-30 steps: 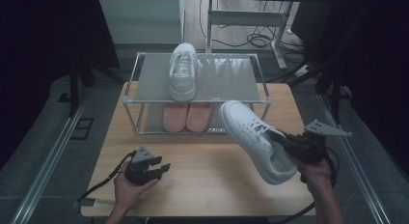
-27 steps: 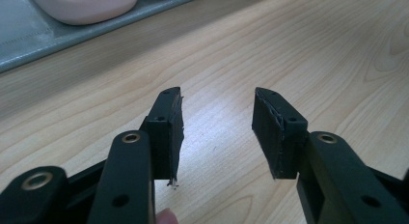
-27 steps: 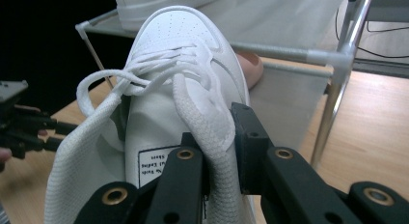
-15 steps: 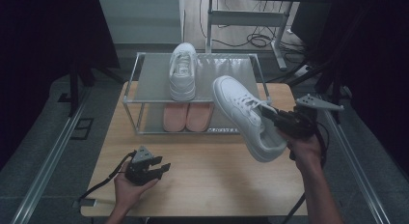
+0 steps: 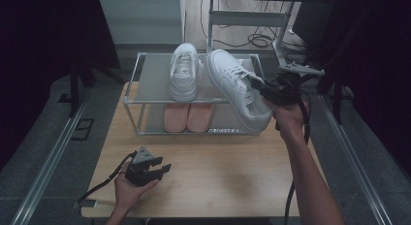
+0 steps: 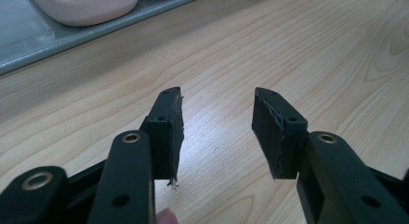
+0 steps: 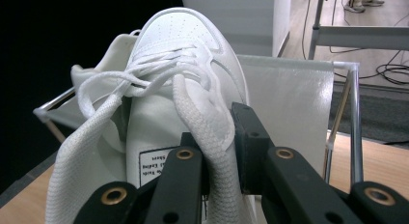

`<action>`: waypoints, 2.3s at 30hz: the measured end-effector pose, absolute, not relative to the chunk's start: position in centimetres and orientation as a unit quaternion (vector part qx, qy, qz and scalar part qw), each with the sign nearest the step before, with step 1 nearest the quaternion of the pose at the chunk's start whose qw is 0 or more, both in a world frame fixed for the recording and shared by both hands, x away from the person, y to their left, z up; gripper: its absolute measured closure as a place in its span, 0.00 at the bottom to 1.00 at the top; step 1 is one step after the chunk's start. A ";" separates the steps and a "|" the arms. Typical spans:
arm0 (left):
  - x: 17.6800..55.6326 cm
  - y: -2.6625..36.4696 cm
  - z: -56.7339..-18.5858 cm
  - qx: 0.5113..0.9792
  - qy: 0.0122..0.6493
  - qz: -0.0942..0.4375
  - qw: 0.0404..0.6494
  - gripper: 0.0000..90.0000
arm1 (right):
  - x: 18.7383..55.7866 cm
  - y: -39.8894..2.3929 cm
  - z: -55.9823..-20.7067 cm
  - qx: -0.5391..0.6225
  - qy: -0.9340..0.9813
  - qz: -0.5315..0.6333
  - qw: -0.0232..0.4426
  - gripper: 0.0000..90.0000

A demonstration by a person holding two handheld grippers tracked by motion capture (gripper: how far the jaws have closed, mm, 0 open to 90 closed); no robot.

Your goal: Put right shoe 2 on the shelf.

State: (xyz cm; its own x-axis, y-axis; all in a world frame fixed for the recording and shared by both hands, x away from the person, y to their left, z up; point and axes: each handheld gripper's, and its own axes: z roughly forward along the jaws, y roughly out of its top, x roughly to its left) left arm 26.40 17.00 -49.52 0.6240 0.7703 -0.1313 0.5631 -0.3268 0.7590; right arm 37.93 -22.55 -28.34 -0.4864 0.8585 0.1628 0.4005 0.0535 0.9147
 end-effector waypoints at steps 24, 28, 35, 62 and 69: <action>26.4 17.1 -49.4 0.802 0.415 0.125 0.412 0.61 | 47.5 -18.2 -27.1 0.541 0.658 0.479 0.211 0.91; 26.5 17.1 -49.3 0.802 0.415 0.124 0.412 0.61 | 48.9 -17.2 -27.5 0.558 0.653 0.470 0.205 0.91; 26.4 17.2 -49.3 0.801 0.414 0.125 0.414 0.61 | 51.4 -15.5 -28.5 0.582 0.653 0.442 0.200 0.91; 26.2 17.4 -49.1 0.799 0.415 0.128 0.416 0.61 | 48.5 -18.2 -28.4 0.499 0.686 0.476 0.232 0.73; 26.2 17.3 -49.1 0.800 0.416 0.127 0.413 0.61 | 47.8 -19.7 -30.8 0.500 0.715 0.430 0.231 0.81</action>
